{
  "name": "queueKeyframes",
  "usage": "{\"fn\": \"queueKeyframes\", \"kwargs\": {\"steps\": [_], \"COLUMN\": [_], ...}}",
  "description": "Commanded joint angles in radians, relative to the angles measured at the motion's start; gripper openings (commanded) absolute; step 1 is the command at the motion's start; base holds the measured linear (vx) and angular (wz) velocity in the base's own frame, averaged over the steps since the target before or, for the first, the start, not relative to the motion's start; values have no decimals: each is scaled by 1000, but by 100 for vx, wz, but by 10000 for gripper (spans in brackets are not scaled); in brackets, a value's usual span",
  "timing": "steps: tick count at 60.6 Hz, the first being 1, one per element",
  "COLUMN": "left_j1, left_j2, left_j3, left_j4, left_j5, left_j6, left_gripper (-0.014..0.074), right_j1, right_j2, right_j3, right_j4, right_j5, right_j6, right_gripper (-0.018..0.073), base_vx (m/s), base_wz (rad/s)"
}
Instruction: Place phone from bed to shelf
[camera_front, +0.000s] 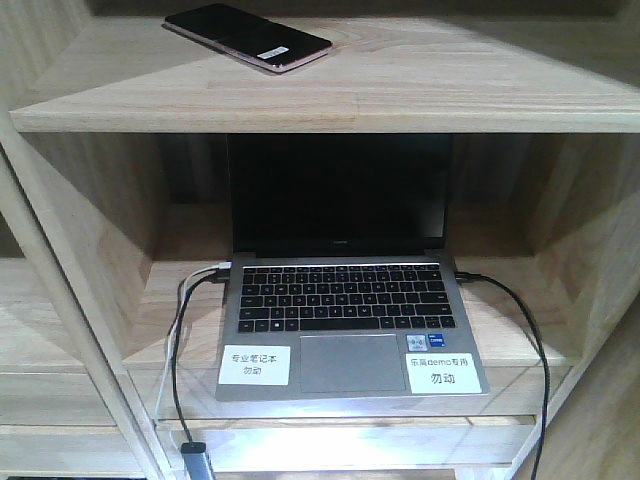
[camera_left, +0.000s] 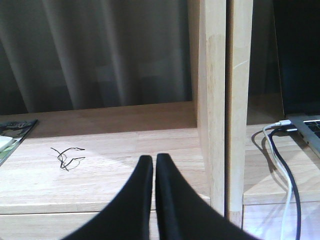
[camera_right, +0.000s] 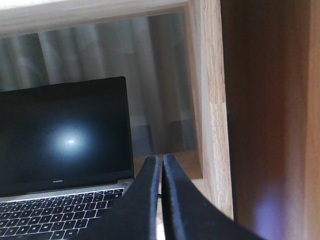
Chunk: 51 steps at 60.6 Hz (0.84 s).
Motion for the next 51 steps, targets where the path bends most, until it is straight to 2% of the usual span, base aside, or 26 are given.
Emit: {"fn": "queueKeyframes", "kwargs": {"steps": [1,51], "left_j1": [0,0], "left_j2": [-12,-12], "left_j3": [-23,-23], "left_j4": [-9,-9], "left_j5": [-72,-72], "left_j6": [-6,-6], "left_gripper": [1,1], "right_j1": [-5,-5], "right_j2": [-12,-12], "right_j3": [4,4], "right_j4": [-17,-17], "right_j5": [-78,-79], "right_j6": [-5,-5], "right_gripper": [-8,-8], "base_vx": [0,0], "base_wz": [0,0]}}
